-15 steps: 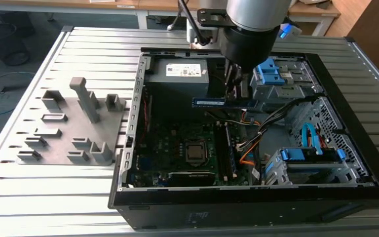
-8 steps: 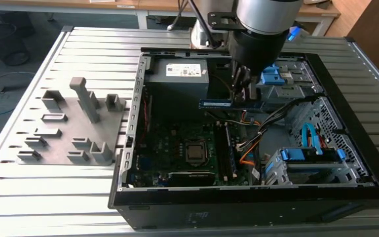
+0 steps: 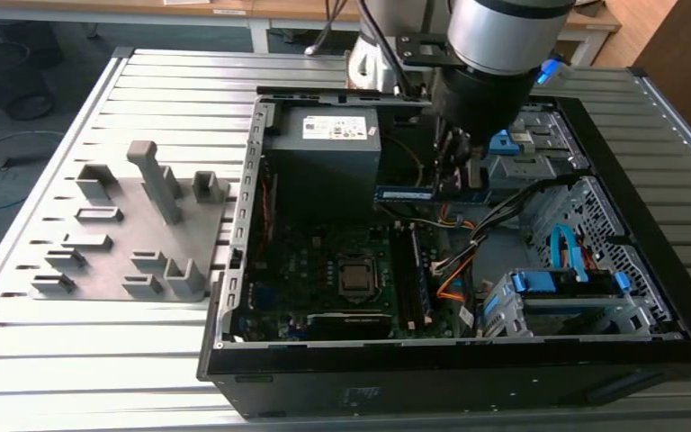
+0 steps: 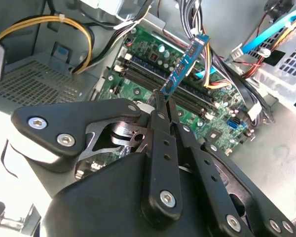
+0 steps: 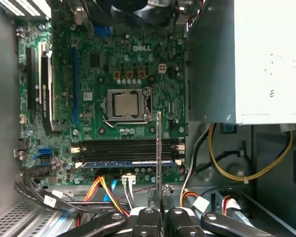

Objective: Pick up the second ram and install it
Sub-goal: 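Pick up the second ram and move it above second insertion slot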

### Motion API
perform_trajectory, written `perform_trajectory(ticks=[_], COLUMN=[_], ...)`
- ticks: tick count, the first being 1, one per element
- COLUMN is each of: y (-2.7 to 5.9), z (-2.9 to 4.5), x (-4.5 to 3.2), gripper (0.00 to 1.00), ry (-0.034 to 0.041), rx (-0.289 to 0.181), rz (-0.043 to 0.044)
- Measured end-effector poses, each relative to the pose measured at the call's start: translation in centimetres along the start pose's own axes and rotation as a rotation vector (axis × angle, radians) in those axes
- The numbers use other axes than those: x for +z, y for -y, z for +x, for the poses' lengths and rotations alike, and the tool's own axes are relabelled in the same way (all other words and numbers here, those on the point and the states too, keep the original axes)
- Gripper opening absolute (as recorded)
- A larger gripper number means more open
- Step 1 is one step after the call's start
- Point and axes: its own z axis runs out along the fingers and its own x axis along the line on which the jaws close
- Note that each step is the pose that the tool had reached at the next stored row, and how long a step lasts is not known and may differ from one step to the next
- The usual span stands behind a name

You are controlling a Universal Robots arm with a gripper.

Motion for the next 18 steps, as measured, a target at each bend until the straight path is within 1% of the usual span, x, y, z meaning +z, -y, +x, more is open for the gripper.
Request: perform_trajectory(ticks=[4, 7, 8, 14, 16, 18], y=[0.08, -0.14, -0.45, -3.04, -3.48, -3.52], z=[0.37, 0.81, 0.97, 1.96, 2.35, 2.44], x=[0.69, 0.89, 0.92, 1.01, 1.03, 1.04], gripper=[0.14, 0.14, 0.14, 0.14, 0.14, 0.14], ry=[-0.0002, -0.0003, -0.0002, -0.0002, -0.0003, -0.0002], rx=[0.000, 0.000, 0.000, 0.000, 0.000, 0.000], rz=[0.0000, 0.0001, 0.0001, 0.0001, 0.0000, 0.0000])
